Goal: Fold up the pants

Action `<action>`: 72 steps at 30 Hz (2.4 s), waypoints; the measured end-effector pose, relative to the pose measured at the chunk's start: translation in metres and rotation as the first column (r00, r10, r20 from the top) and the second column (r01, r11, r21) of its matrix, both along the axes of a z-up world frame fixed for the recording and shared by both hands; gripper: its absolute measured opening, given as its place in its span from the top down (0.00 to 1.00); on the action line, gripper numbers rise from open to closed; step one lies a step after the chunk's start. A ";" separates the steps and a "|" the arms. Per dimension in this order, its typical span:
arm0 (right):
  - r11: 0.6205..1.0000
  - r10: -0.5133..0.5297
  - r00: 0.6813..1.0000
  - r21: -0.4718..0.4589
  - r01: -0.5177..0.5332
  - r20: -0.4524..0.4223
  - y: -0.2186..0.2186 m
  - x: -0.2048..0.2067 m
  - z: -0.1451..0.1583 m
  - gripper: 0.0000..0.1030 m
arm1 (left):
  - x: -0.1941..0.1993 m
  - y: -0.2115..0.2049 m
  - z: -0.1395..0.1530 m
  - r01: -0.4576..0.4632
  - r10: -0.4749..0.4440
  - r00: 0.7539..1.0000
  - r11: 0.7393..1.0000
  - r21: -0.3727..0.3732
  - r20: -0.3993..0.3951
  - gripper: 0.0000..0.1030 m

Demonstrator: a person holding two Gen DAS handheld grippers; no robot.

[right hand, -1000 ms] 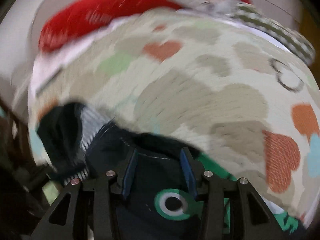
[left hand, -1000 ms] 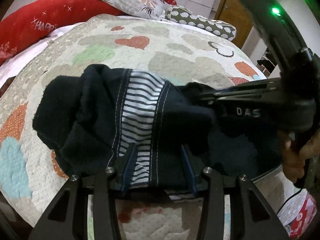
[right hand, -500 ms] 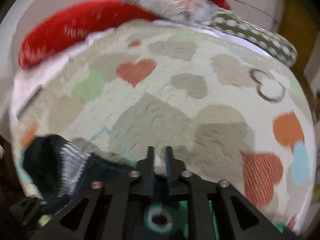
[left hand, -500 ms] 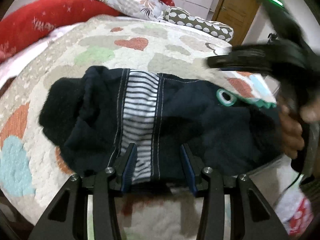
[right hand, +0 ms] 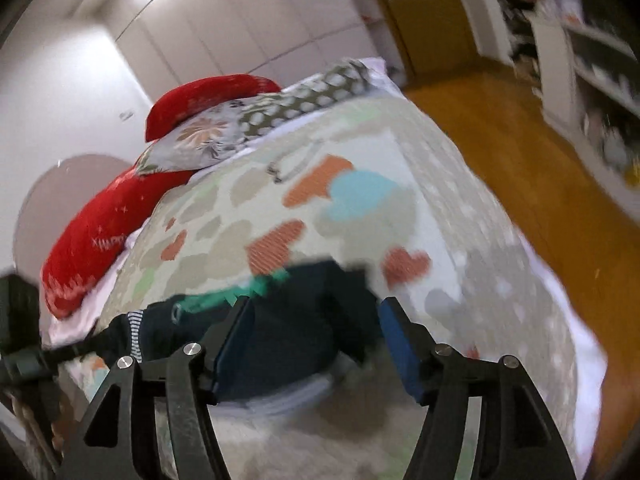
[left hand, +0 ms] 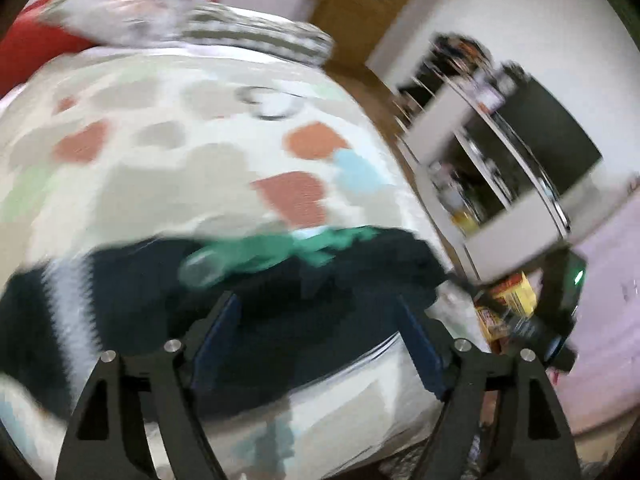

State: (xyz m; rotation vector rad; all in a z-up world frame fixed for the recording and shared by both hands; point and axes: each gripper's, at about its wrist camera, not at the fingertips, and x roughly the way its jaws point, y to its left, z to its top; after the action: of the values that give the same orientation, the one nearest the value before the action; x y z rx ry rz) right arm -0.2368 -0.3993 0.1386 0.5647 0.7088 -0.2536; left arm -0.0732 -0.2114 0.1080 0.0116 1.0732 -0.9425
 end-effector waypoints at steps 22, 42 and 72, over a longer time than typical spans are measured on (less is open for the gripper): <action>0.996 0.081 0.997 0.031 -0.081 0.001 0.015 0.024 -0.051 0.79 | 0.001 -0.185 -0.055 0.366 -0.347 0.929 0.911 0.190 -0.128 0.83; 0.844 0.528 0.844 -0.053 -0.534 -0.092 0.184 0.109 -0.038 0.32 | 0.022 0.164 -0.031 -0.404 0.386 0.913 0.900 -0.165 -0.129 0.32; 0.725 0.647 0.644 0.069 -0.685 -0.409 0.322 0.255 -0.023 0.24 | -0.002 0.317 -0.082 -0.678 0.665 0.735 0.719 -0.153 -0.135 0.63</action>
State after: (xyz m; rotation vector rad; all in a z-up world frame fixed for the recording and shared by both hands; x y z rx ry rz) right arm 0.0185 -0.0771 0.1154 0.1165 1.2641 0.3125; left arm -0.0757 0.1056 0.0262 -0.5528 0.9360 -0.3683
